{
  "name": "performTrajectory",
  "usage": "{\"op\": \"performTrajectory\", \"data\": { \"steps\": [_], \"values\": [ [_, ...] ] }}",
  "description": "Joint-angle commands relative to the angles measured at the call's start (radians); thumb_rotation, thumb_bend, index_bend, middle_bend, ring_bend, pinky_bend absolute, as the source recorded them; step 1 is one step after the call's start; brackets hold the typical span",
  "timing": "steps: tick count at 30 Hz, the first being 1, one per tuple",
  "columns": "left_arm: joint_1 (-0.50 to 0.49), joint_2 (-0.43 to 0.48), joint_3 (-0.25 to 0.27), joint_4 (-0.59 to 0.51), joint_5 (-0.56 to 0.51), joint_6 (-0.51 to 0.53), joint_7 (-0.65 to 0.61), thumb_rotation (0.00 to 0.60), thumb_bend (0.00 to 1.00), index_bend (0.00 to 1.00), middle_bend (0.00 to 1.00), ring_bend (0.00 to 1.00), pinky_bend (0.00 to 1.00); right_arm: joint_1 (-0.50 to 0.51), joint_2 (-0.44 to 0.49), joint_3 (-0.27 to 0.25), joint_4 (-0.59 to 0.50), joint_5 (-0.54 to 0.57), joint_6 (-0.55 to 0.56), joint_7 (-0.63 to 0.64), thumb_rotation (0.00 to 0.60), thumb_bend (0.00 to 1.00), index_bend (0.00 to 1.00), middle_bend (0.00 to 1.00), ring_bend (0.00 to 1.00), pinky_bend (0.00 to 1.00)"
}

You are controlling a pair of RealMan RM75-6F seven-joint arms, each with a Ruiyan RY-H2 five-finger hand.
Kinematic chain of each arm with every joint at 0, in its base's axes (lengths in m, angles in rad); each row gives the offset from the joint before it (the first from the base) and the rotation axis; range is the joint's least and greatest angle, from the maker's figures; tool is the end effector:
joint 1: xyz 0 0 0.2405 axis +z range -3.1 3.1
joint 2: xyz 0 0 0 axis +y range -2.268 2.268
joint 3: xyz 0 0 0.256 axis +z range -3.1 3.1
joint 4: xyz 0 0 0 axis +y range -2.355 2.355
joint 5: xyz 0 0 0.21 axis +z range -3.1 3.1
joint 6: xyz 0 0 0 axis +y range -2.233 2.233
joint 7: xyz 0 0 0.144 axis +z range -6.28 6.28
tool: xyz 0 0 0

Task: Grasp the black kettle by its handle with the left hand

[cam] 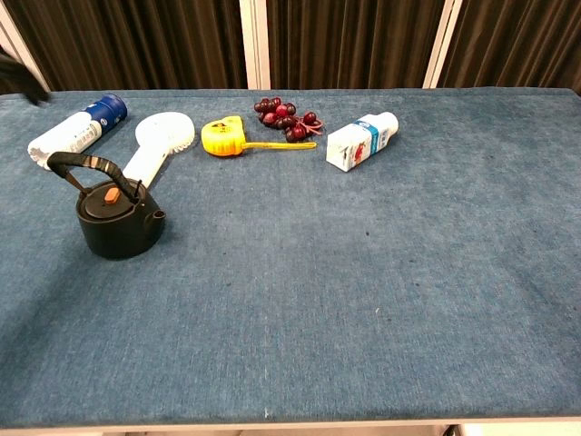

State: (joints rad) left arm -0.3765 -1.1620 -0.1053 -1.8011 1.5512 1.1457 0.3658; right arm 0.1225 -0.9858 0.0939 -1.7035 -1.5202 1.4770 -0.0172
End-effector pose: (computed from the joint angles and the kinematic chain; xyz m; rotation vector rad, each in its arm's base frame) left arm -0.2015 0.2496 0.0916 -1.8751 -0.6801 -0.8960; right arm -0.2874 -0.2000 0.1960 1.4263 -0.7957 0.9326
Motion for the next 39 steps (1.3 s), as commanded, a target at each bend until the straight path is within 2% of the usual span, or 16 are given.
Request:
{"op": "performTrajectory", "data": {
  "steps": [1, 6, 9, 14, 18, 39],
  "values": [
    [-0.062, -0.057, -0.024, -0.042, -0.086, -0.070, 0.079, 0.600, 0.06, 0.25, 0.26, 0.13, 0.00, 0.000, 0.001, -0.001, 0.000, 0.002, -0.003, 0.000, 0.600, 0.00, 0.00, 0.00, 0.00, 0.00],
    [-0.107, -0.102, -0.027, -0.053, -0.194, -0.123, 0.218, 0.600, 0.06, 0.25, 0.26, 0.13, 0.00, -0.003, 0.005, -0.003, 0.000, 0.003, 0.000, 0.000, 0.600, 0.00, 0.00, 0.00, 0.00, 0.00],
    [-0.120, -0.123, -0.025, -0.063, -0.247, -0.120, 0.286, 0.600, 0.06, 0.28, 0.28, 0.16, 0.00, -0.006, 0.007, -0.004, 0.000, 0.006, 0.001, 0.003, 0.600, 0.00, 0.00, 0.00, 0.00, 0.00],
    [-0.134, -0.148, -0.015, -0.062, -0.288, -0.102, 0.342, 0.600, 0.06, 0.35, 0.37, 0.22, 0.00, -0.008, 0.004, -0.007, 0.005, 0.009, -0.002, 0.007, 0.600, 0.00, 0.00, 0.00, 0.00, 0.00],
    [-0.147, -0.165, -0.009, -0.048, -0.327, -0.088, 0.390, 0.600, 0.06, 0.37, 0.39, 0.23, 0.00, -0.008, 0.003, -0.008, 0.006, 0.008, -0.004, 0.007, 0.600, 0.00, 0.00, 0.00, 0.00, 0.00],
    [-0.186, -0.193, 0.030, -0.035, -0.401, -0.042, 0.447, 0.581, 0.06, 0.52, 0.54, 0.35, 0.00, -0.009, -0.002, -0.011, 0.012, 0.024, -0.018, 0.010, 0.600, 0.00, 0.00, 0.00, 0.00, 0.00]
  ]
}}
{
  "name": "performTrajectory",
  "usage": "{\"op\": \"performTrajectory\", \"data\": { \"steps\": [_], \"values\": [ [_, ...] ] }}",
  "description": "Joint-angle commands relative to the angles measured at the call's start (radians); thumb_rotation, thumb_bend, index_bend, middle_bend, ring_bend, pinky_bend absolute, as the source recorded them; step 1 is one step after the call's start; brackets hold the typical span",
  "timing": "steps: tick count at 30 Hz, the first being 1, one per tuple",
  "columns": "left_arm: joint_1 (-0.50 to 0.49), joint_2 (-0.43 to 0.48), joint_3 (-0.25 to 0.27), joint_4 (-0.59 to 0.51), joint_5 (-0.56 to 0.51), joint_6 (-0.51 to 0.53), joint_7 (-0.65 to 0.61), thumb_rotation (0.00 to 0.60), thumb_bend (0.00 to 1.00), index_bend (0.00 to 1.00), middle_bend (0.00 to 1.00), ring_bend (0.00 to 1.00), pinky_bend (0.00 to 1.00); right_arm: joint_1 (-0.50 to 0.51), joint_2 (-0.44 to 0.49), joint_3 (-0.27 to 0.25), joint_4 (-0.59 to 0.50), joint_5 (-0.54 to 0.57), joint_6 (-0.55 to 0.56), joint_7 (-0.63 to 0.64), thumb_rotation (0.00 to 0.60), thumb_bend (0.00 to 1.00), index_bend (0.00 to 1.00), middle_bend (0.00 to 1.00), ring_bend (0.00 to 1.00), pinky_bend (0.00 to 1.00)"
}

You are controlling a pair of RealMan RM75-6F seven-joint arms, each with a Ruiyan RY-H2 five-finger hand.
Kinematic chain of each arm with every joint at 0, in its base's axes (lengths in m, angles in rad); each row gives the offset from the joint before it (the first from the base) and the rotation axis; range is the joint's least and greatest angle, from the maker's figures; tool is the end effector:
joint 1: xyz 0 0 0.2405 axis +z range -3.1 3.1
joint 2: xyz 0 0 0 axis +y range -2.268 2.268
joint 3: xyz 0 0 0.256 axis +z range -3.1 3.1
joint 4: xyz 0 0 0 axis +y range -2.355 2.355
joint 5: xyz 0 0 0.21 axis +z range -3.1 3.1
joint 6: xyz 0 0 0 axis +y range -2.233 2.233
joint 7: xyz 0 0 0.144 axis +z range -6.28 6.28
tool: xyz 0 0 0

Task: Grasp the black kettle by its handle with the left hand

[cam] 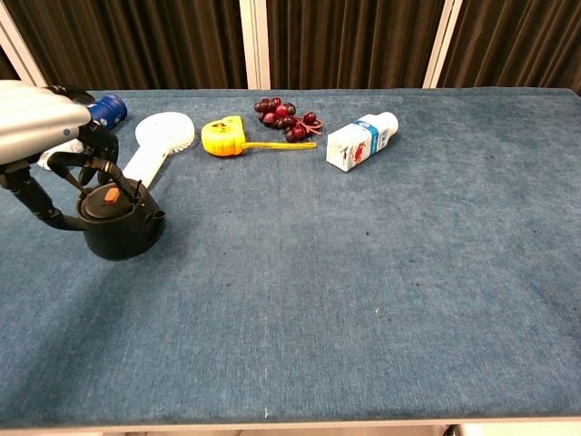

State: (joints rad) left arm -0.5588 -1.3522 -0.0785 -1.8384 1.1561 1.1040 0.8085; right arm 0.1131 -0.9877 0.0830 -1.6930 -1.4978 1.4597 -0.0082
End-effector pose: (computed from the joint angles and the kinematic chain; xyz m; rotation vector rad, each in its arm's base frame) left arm -0.1687 0.2697 0.0289 -1.9429 -0.6506 -0.6655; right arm -0.2964 -0.1956 0.1942 1.4152 -0.8330 0.8965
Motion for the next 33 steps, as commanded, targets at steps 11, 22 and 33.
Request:
{"op": "performTrajectory", "data": {
  "steps": [11, 22, 33],
  "values": [
    [-0.025, -0.014, 0.021, 0.000, -0.032, 0.003, 0.019, 0.554, 0.06, 0.63, 0.68, 0.51, 0.00, 0.000, -0.005, 0.001, 0.015, 0.007, -0.005, 0.014, 0.600, 0.00, 0.00, 0.00, 0.00, 0.00],
    [-0.037, -0.032, 0.049, 0.008, -0.044, -0.004, 0.014, 0.555, 0.06, 0.68, 0.73, 0.57, 0.00, -0.002, -0.013, 0.000, 0.030, 0.013, -0.009, 0.030, 0.600, 0.00, 0.00, 0.00, 0.00, 0.00],
    [-0.045, -0.063, 0.070, 0.026, -0.065, -0.008, 0.009, 0.548, 0.06, 0.73, 0.78, 0.62, 0.00, -0.006, -0.013, 0.001, 0.035, 0.017, -0.007, 0.038, 0.600, 0.00, 0.00, 0.00, 0.00, 0.00]
  ]
}}
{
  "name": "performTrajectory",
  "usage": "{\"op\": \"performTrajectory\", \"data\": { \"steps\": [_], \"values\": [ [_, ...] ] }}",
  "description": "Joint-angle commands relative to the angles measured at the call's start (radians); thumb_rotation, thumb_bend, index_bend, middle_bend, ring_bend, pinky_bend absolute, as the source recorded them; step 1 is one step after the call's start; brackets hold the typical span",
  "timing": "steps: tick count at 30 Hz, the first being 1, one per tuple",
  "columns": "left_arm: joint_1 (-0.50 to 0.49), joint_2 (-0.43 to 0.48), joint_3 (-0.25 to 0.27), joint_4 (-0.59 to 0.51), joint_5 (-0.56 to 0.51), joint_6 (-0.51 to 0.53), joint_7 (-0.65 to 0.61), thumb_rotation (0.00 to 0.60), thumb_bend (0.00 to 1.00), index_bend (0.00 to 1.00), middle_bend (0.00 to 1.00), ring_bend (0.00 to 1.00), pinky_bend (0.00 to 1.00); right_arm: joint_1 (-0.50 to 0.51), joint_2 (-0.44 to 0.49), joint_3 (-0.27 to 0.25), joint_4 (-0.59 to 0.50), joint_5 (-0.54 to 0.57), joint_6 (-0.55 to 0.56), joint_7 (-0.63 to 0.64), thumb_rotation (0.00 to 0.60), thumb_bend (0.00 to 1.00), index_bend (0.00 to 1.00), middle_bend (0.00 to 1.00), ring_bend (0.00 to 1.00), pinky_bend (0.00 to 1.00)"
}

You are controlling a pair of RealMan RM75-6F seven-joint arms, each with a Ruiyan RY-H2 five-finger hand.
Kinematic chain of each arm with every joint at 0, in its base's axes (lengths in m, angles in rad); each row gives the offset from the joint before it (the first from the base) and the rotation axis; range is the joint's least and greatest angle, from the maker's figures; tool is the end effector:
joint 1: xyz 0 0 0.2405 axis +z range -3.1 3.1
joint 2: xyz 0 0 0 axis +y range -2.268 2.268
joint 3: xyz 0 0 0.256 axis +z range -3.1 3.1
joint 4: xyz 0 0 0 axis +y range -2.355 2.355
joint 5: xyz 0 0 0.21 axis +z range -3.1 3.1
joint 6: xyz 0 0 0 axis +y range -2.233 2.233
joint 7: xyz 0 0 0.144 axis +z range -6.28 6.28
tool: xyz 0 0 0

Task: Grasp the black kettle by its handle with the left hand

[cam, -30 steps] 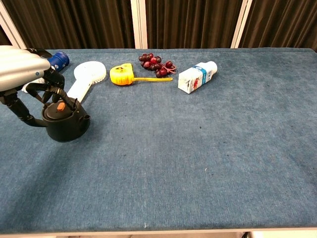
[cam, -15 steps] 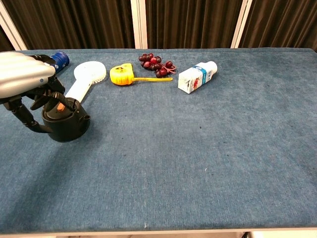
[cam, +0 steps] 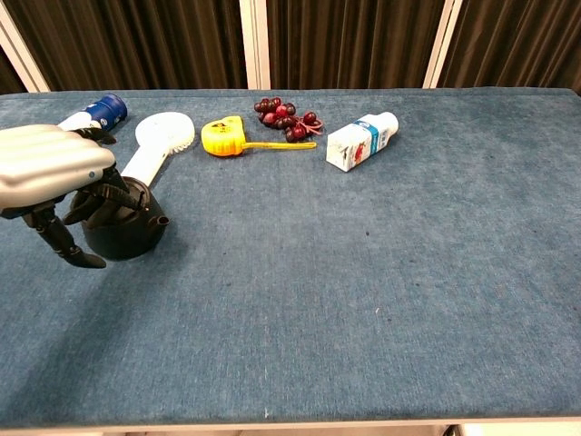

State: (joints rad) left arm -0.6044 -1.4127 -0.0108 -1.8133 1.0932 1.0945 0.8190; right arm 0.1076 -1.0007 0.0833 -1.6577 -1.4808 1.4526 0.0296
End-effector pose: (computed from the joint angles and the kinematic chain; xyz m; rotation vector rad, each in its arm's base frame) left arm -0.1706 0.2597 0.0020 -2.0153 -0.7028 -0.6125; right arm -0.3064 -0.1949 0.1943 1.3915 -0.8606 0.8919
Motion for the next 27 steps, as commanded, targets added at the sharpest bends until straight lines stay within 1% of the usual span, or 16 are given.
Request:
{"op": "performTrajectory", "data": {
  "steps": [1, 4, 9, 12, 14, 16, 17, 18, 20, 21, 23, 27],
  "values": [
    [0.000, -0.003, 0.004, 0.001, -0.004, 0.002, -0.003, 0.547, 0.06, 0.74, 0.79, 0.63, 0.00, 0.000, -0.001, 0.000, 0.000, 0.000, 0.000, 0.000, 0.600, 0.00, 0.00, 0.00, 0.00, 0.00],
    [-0.002, -0.003, 0.007, -0.001, -0.011, 0.000, -0.006, 0.529, 0.06, 0.78, 0.85, 0.68, 0.00, -0.001, -0.002, 0.000, 0.001, 0.002, 0.000, 0.002, 0.600, 0.00, 0.00, 0.00, 0.00, 0.00],
    [-0.007, 0.003, 0.004, -0.008, -0.026, 0.002, -0.010, 0.518, 0.06, 0.89, 0.95, 0.78, 0.00, -0.003, -0.005, 0.000, 0.007, 0.004, -0.001, 0.009, 0.600, 0.00, 0.00, 0.00, 0.00, 0.00],
    [-0.011, 0.012, 0.001, -0.013, -0.040, -0.003, -0.018, 0.515, 0.06, 0.95, 0.99, 0.83, 0.00, -0.005, -0.005, 0.000, 0.010, 0.004, 0.004, 0.015, 0.600, 0.00, 0.00, 0.00, 0.00, 0.00],
    [-0.014, 0.020, 0.000, -0.019, -0.047, -0.009, -0.030, 0.498, 0.06, 0.99, 1.00, 0.85, 0.00, -0.007, -0.006, 0.001, 0.011, 0.005, 0.006, 0.018, 0.600, 0.00, 0.00, 0.00, 0.00, 0.00],
    [-0.015, 0.029, -0.003, -0.025, -0.049, -0.014, -0.049, 0.452, 0.06, 1.00, 1.00, 0.87, 0.00, -0.008, -0.006, 0.001, 0.013, 0.005, 0.007, 0.022, 0.600, 0.00, 0.00, 0.00, 0.00, 0.00],
    [-0.015, 0.034, -0.007, -0.027, -0.045, -0.015, -0.067, 0.398, 0.06, 1.00, 1.00, 0.89, 0.00, -0.008, -0.006, 0.001, 0.014, 0.005, 0.007, 0.025, 0.600, 0.00, 0.00, 0.00, 0.00, 0.00],
    [-0.014, 0.037, -0.010, -0.027, -0.040, -0.015, -0.083, 0.356, 0.06, 1.00, 1.00, 0.90, 0.00, -0.008, -0.006, 0.002, 0.015, 0.005, 0.008, 0.028, 0.600, 0.00, 0.00, 0.00, 0.00, 0.00],
    [-0.012, 0.043, -0.018, -0.027, -0.033, -0.019, -0.123, 0.237, 0.04, 1.00, 1.00, 0.93, 0.00, -0.009, -0.007, 0.002, 0.018, 0.005, 0.009, 0.031, 0.600, 0.00, 0.00, 0.00, 0.00, 0.00],
    [-0.011, 0.047, -0.025, -0.024, -0.027, -0.023, -0.152, 0.205, 0.03, 1.00, 1.00, 0.94, 0.00, -0.009, -0.008, 0.003, 0.019, 0.005, 0.009, 0.034, 0.600, 0.00, 0.00, 0.00, 0.00, 0.00],
    [-0.010, 0.052, -0.033, -0.013, -0.012, -0.025, -0.194, 0.163, 0.01, 1.00, 1.00, 0.95, 0.00, -0.009, -0.010, 0.003, 0.023, 0.005, 0.009, 0.038, 0.600, 0.00, 0.00, 0.00, 0.00, 0.00],
    [-0.002, 0.057, -0.043, 0.004, 0.015, -0.011, -0.245, 0.067, 0.00, 1.00, 1.00, 0.96, 0.01, -0.012, -0.010, 0.004, 0.029, 0.008, 0.012, 0.047, 0.600, 0.00, 0.00, 0.00, 0.00, 0.00]
  ]
}}
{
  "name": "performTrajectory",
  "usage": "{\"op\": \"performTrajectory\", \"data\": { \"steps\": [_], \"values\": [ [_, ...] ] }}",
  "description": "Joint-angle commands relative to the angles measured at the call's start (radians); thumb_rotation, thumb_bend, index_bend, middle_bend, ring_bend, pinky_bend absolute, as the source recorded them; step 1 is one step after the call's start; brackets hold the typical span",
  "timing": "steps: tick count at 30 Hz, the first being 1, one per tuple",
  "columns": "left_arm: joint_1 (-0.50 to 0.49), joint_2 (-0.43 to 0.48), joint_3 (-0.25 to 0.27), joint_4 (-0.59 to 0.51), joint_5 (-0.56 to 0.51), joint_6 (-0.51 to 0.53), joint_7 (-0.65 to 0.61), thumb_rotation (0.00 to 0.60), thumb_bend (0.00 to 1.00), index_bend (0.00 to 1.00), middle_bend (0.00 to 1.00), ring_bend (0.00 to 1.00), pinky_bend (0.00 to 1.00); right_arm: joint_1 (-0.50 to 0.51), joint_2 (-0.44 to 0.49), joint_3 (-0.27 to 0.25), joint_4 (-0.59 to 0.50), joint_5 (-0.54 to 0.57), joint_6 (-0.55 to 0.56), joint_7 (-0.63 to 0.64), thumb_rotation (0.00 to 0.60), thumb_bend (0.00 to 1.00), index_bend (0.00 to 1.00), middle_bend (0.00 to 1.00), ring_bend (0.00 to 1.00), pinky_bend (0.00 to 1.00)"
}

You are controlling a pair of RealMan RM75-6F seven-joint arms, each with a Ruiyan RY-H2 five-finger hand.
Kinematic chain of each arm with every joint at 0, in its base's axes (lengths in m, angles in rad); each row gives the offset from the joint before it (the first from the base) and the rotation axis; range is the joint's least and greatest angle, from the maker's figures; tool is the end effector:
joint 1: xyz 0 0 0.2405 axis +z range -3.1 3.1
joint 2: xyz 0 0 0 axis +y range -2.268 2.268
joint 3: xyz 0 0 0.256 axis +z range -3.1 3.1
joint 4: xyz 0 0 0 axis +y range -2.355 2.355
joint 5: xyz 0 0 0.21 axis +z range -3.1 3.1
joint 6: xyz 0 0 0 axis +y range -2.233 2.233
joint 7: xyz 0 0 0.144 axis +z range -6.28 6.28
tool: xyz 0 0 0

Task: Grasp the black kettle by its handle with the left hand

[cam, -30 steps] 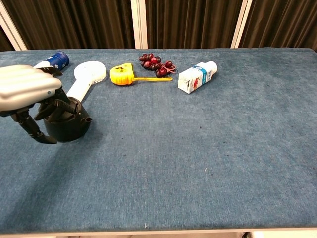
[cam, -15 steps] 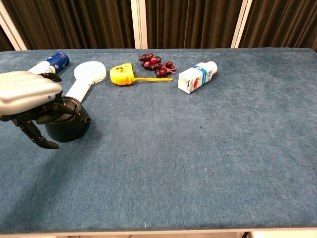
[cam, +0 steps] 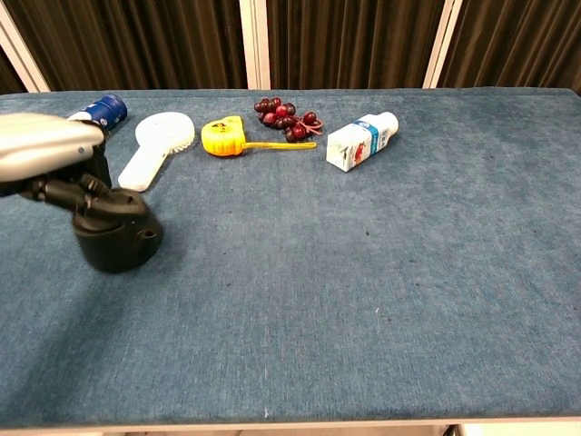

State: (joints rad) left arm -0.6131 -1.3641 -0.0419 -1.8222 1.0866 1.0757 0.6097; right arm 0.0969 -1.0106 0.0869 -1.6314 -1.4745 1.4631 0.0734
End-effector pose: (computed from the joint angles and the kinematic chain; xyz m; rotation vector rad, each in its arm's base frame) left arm -0.1708 0.2717 0.0171 -1.9398 -0.8870 -0.7299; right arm -0.3128 -0.1927 0.1964 1.3607 -0.8794 0.9113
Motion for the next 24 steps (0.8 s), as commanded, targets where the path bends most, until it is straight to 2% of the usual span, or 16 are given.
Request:
{"op": "performTrajectory", "data": {
  "steps": [1, 3, 7, 12, 19, 22, 24],
  "values": [
    [0.009, 0.011, -0.014, 0.013, 0.026, 0.013, -0.045, 0.048, 0.00, 1.00, 1.00, 0.96, 0.02, -0.002, 0.000, 0.002, 0.004, 0.003, 0.002, 0.005, 0.600, 0.00, 0.00, 0.00, 0.00, 0.00],
    [0.014, 0.017, -0.018, 0.014, 0.036, 0.028, -0.055, 0.021, 0.00, 1.00, 1.00, 0.96, 0.08, -0.003, 0.002, 0.004, 0.006, 0.005, 0.004, 0.010, 0.600, 0.00, 0.00, 0.00, 0.00, 0.00],
    [0.024, 0.026, -0.026, 0.010, 0.042, 0.060, -0.054, 0.010, 0.00, 1.00, 1.00, 0.97, 0.19, -0.005, 0.009, 0.010, 0.006, 0.004, 0.014, 0.018, 0.600, 0.00, 0.00, 0.00, 0.00, 0.00],
    [0.039, 0.032, -0.036, 0.011, 0.044, 0.105, -0.041, 0.006, 0.07, 1.00, 1.00, 0.98, 0.37, -0.010, 0.024, 0.019, 0.003, 0.001, 0.032, 0.035, 0.600, 0.00, 0.00, 0.00, 0.00, 0.00],
    [0.052, 0.024, -0.058, 0.021, 0.016, 0.148, -0.025, 0.026, 0.13, 1.00, 1.00, 1.00, 0.49, -0.014, 0.046, 0.025, -0.012, -0.017, 0.057, 0.038, 0.600, 0.00, 0.00, 0.00, 0.00, 0.00],
    [0.055, 0.016, -0.065, 0.032, 0.002, 0.161, -0.015, 0.053, 0.18, 1.00, 1.00, 1.00, 0.52, -0.015, 0.046, 0.022, -0.014, -0.023, 0.057, 0.037, 0.600, 0.00, 0.00, 0.00, 0.00, 0.00],
    [0.056, 0.012, -0.069, 0.036, -0.009, 0.163, -0.010, 0.130, 0.20, 1.00, 1.00, 1.00, 0.52, -0.016, 0.045, 0.020, -0.014, -0.025, 0.058, 0.039, 0.600, 0.00, 0.00, 0.00, 0.00, 0.00]
  ]
}}
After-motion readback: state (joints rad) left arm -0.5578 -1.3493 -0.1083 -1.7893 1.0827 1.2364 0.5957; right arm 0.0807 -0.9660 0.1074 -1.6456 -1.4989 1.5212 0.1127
